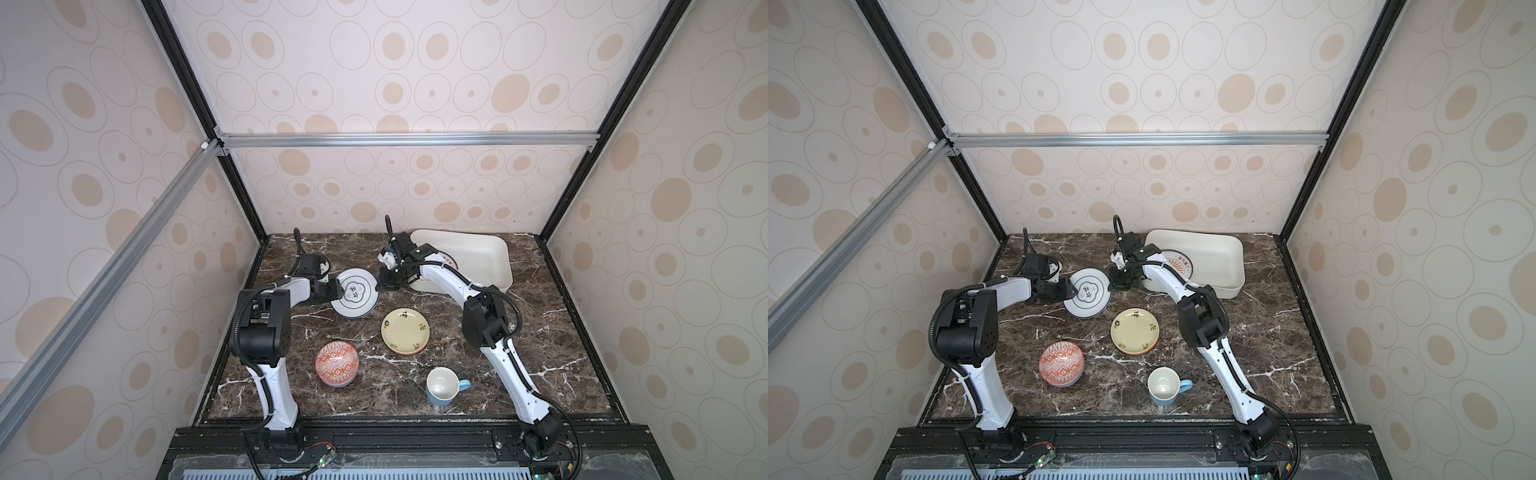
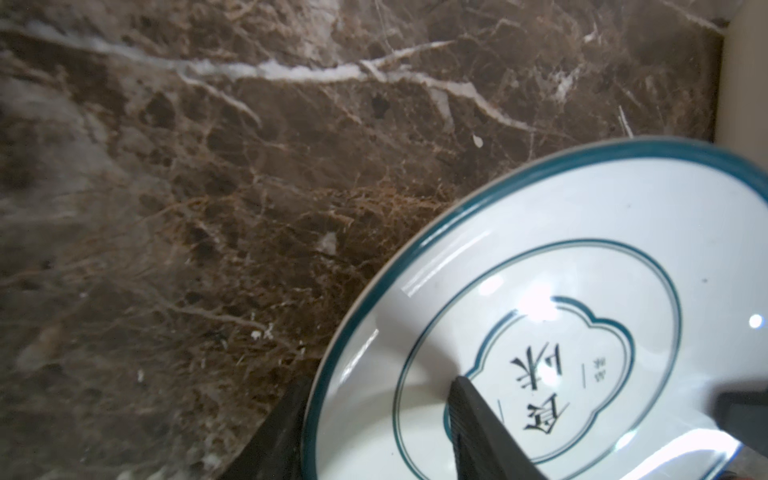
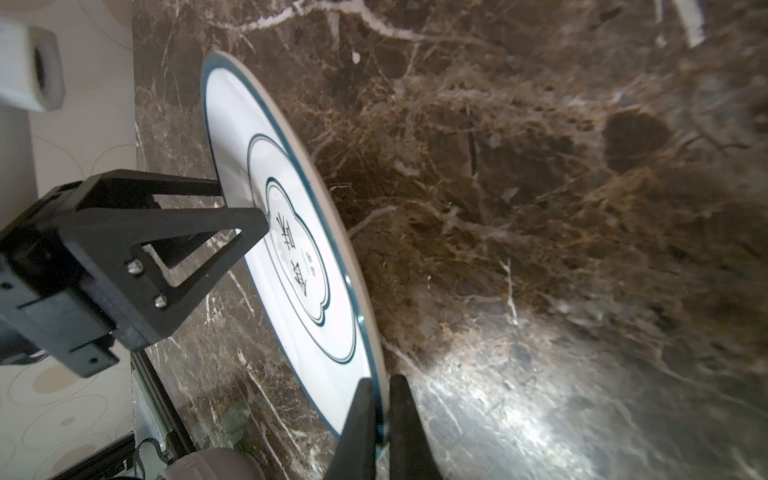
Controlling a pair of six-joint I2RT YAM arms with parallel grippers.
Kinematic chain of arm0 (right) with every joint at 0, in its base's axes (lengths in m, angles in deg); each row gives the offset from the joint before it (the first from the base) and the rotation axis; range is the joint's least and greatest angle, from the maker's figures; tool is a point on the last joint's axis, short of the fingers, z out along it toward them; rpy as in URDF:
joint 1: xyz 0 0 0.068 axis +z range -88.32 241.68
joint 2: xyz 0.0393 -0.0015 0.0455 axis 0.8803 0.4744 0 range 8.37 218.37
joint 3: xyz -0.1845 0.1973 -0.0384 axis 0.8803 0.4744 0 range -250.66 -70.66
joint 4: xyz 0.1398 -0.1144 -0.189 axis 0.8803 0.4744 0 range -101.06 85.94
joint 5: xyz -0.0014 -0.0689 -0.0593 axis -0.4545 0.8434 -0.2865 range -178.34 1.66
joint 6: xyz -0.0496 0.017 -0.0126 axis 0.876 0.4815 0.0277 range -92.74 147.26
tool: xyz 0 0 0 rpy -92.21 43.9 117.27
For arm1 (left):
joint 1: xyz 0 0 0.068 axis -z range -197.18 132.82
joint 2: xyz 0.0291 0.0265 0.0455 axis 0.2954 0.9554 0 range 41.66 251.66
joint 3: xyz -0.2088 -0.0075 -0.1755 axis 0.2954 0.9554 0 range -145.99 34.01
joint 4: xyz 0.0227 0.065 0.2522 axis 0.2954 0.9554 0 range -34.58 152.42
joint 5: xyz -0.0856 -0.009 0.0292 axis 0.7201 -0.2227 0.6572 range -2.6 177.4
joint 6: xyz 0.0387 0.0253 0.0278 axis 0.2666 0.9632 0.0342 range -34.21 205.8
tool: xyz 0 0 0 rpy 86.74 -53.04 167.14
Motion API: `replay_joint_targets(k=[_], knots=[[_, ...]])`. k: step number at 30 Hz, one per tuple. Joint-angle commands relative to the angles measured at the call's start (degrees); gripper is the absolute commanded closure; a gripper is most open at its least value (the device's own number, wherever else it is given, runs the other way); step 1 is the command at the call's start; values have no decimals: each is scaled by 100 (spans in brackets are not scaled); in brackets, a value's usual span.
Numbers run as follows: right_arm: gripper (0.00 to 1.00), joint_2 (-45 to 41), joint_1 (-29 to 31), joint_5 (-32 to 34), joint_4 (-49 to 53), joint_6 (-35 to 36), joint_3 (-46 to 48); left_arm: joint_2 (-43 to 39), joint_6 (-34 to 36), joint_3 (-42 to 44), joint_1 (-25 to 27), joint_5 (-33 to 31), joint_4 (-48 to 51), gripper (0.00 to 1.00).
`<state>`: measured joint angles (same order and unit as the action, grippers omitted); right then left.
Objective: Place the mixed dishes into the plastic bin
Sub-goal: 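Grip the green-cloud plate rim with the right gripper while the left steadies it, then tilt the green-rimmed plate up on edge and lift it with the right gripper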
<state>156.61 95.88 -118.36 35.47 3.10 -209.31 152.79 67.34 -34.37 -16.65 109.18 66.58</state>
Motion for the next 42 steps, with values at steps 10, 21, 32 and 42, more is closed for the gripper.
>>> replay_joint_targets(k=[10, 21, 32, 42], knots=[[100, -381, -86, -474, -221, -234, 267, -674, -83, -99, -395, 206, 44, 35], [100, -494, -455, -928, -650, -708, 303, -1044, -106, -414, -573, 164, 255, 31], [100, -843, -826, -1124, -612, -786, 119, -1190, -193, -886, -622, 369, 374, 23], [100, -1587, -1559, -927, -162, -297, 333, -1252, -421, -1380, -538, 933, 345, 22]])
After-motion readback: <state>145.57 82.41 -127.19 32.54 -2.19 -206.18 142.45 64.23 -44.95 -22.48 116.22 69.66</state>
